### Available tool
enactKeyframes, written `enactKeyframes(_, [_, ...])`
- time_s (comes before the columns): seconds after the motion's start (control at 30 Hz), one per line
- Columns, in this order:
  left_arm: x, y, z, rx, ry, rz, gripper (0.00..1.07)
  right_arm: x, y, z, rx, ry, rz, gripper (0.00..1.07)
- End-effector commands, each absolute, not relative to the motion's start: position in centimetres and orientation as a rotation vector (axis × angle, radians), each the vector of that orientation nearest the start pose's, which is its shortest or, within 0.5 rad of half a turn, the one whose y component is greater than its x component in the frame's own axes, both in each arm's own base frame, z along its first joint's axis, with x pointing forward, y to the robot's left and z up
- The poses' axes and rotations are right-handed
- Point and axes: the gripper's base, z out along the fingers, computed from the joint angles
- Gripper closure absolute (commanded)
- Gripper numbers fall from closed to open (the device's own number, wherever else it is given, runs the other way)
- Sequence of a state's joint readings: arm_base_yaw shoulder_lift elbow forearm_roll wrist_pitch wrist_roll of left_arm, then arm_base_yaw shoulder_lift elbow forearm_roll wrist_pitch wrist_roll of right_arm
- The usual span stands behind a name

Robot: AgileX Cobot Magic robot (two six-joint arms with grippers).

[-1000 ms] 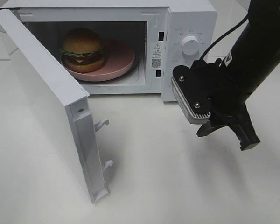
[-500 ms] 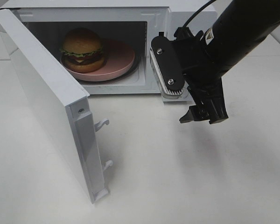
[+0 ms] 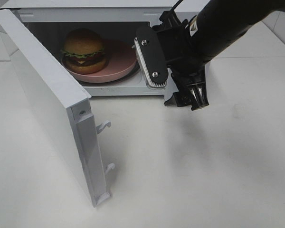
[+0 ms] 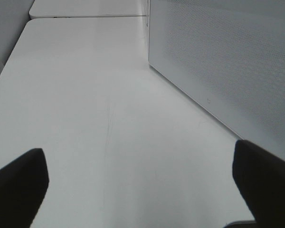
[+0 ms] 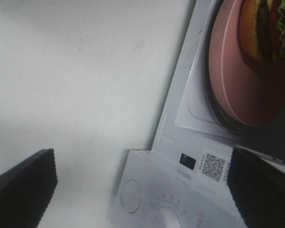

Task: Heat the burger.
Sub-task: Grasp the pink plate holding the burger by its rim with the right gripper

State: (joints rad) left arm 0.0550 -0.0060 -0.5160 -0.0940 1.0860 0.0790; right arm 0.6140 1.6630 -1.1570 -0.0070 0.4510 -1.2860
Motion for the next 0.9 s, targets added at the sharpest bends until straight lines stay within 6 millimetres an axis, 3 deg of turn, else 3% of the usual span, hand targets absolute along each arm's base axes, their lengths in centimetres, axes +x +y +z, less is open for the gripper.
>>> enactKeyframes(0.03, [-1.0,-0.8,28.1,0.028,2.016,-0.030,0.09,30.0,21.4,24.9,-1.991,1.423,-0.306,0.15])
enactKeyframes(0.9, [-1.0,-0.8,28.1,0.028,2.016,-0.030,0.09,35.7,25.4,21.5,-1.945,1.446,-0.297,0.20])
